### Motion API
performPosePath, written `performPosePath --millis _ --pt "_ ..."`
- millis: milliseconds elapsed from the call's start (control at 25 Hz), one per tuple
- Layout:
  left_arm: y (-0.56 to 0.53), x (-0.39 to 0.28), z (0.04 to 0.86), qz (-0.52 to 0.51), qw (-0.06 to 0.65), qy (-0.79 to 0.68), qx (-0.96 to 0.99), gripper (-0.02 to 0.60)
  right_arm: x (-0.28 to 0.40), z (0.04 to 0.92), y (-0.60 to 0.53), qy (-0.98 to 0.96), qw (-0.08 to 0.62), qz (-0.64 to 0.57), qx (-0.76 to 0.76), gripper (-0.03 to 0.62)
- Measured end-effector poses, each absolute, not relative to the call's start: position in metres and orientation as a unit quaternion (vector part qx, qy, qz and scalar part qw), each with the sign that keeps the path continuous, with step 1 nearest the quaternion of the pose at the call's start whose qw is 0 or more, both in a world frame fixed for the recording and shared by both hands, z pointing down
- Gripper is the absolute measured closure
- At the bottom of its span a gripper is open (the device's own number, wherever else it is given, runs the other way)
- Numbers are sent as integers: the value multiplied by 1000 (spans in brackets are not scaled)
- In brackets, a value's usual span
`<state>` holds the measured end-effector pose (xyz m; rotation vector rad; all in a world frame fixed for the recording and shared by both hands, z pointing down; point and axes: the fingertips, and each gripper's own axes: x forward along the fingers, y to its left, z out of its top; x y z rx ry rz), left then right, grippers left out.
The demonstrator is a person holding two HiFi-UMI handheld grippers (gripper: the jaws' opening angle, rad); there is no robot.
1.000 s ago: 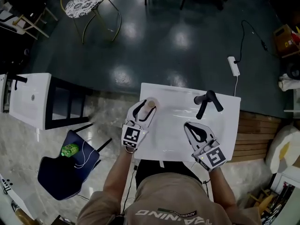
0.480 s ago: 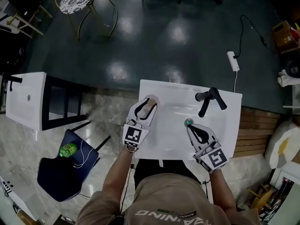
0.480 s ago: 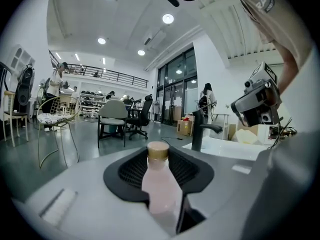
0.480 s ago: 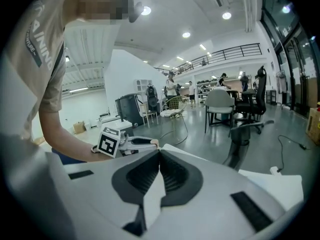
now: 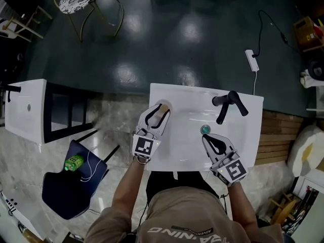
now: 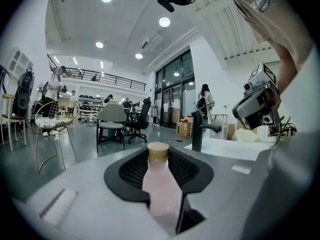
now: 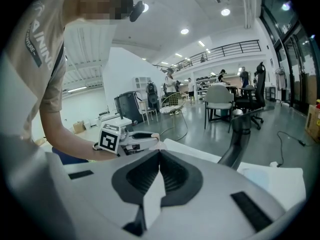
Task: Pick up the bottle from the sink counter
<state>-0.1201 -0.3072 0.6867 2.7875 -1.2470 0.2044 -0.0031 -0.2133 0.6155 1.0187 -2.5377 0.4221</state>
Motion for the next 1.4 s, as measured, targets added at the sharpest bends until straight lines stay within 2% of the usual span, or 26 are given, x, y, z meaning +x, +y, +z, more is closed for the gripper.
performPosePath --millis 520,760,960,1400 --pt "-310 -111 668 60 41 -403 912 454 1 613 -225 -906 173 145 358 583" --pt "-316 -102 637 51 72 -419 904 454 16 599 -236 -905 159 144 368 583" --pt "-325 -98 610 51 41 -421 905 454 29 579 -252 -903 133 142 383 583" --pt "-325 -83 554 68 31 -424 902 454 64 524 -266 -910 72 97 396 583"
